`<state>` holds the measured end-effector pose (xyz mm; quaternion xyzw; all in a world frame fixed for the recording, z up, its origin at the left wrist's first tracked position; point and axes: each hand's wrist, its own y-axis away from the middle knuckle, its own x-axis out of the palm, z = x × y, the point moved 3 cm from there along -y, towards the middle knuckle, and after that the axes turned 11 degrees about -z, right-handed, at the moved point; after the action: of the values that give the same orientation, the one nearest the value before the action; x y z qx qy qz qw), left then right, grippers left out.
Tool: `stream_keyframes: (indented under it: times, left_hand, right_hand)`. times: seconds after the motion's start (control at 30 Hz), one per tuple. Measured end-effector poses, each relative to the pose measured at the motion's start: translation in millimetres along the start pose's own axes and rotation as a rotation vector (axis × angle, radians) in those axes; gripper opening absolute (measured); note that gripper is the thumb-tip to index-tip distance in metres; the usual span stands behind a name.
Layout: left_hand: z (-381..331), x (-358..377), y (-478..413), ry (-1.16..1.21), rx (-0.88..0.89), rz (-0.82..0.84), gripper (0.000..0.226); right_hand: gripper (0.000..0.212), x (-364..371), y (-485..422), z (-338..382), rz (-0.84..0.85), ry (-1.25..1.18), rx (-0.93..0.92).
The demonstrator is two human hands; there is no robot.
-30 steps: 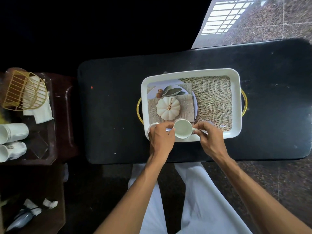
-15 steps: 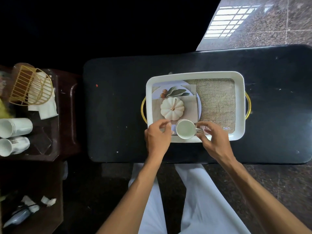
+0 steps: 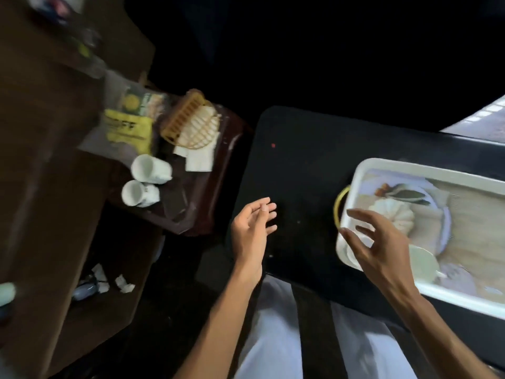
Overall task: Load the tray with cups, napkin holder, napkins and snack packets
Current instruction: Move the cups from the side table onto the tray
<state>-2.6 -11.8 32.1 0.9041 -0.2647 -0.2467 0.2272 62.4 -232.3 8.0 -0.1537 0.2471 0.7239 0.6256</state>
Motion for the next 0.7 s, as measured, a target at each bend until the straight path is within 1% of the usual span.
stream_keyframes:
  times: [0.13,0.23,0.37,0.53,0.63,0.7]
  left_hand:
    - [-17,-64,-49,0.058,0.036,-0.139,0.021]
    - [-27,-114,-86,0.109,0.068,-0.257,0.021]
    - [-40,-180,-132,0.178,0.103,-0.411,0.021]
    - [-46,-241,-181,0.155,0.127,-0.503,0.021]
    - [-42,-259,-206,0.119,0.141,-0.533,0.018]
    - [-36,-263,-220,0.098,0.123,-0.518,0.019]
  right_hand:
    - [0.033,70,-10,34,0.099,-0.008,-0.002]
    - [0.033,121,-12,66,0.140,-0.045,-0.016]
    - [0.033,188,-10,115,0.205,-0.072,-0.088]
    - [0.035,273,-2,161,0.302,-0.135,-0.098]
    - [0.035,315,3,179,0.355,-0.158,-0.097]
    - [0.035,339,7,186,0.394,-0.141,-0.101]
